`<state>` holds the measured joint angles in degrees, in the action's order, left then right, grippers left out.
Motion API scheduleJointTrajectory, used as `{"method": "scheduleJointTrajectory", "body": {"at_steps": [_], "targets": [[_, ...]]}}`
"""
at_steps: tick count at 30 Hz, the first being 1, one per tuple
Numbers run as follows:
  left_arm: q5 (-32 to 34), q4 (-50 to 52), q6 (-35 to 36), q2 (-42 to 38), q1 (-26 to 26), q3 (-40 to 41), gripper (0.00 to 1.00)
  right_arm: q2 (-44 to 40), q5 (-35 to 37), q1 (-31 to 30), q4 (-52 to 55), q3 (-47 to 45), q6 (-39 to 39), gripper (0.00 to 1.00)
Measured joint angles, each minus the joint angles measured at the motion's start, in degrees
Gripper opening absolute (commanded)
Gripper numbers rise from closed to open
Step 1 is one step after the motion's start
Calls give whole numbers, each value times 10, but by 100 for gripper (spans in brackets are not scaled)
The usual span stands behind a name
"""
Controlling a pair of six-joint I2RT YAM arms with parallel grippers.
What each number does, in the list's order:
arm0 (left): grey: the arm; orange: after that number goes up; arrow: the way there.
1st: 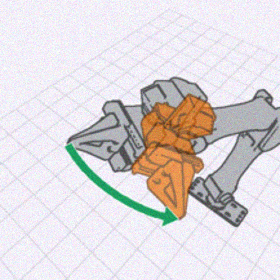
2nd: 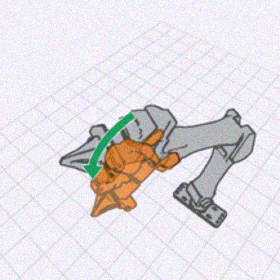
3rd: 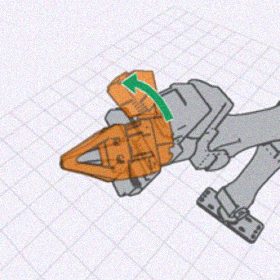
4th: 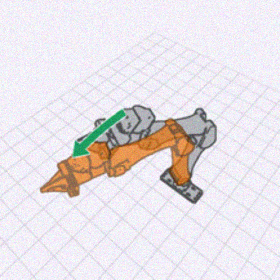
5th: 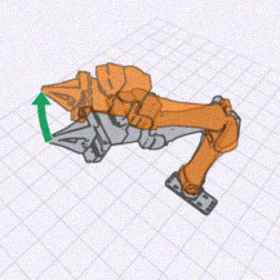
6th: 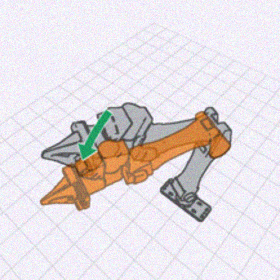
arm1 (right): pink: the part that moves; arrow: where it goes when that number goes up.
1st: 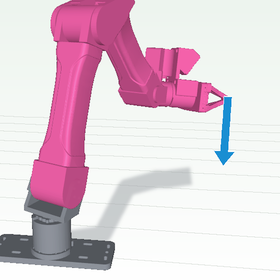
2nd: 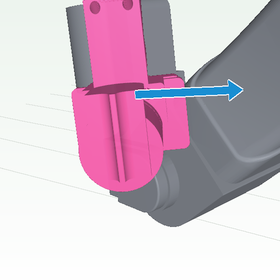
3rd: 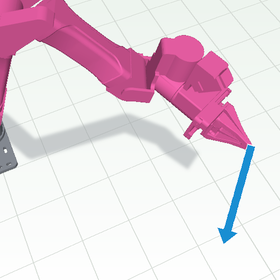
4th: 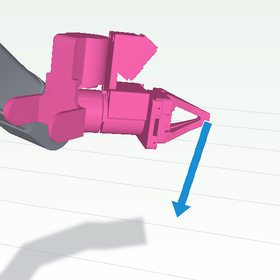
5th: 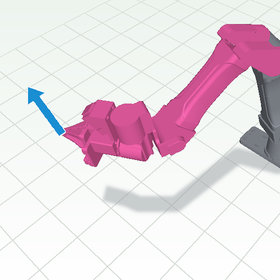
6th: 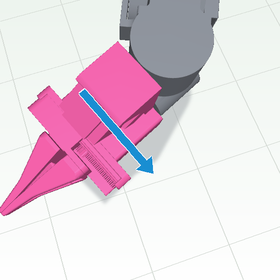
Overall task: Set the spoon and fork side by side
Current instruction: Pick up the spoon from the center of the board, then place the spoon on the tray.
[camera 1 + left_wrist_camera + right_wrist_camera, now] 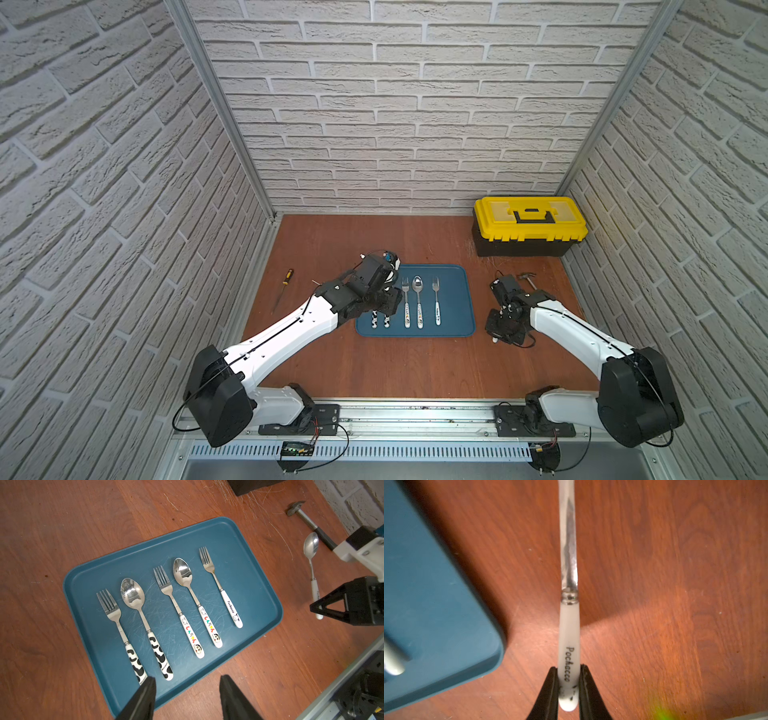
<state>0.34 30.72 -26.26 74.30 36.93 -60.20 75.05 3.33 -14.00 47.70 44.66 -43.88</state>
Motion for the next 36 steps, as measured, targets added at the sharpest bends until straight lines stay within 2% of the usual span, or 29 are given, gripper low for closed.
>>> {"method": "scheduleJointTrajectory", "body": {"at_steps": [5, 14, 22, 36], "targets": [[2, 9, -6, 0, -13, 0, 55, 27, 6, -46, 1, 43, 10, 14], [3, 16, -6, -3, -32, 0, 54, 145, -9, -121, -22, 135, 38, 14], [3, 23, -6, -11, -34, 1, 54, 223, -18, -151, -22, 207, 50, 15], [3, 27, -6, -19, -38, 5, 55, 261, -19, -167, -22, 216, 47, 16]]}}
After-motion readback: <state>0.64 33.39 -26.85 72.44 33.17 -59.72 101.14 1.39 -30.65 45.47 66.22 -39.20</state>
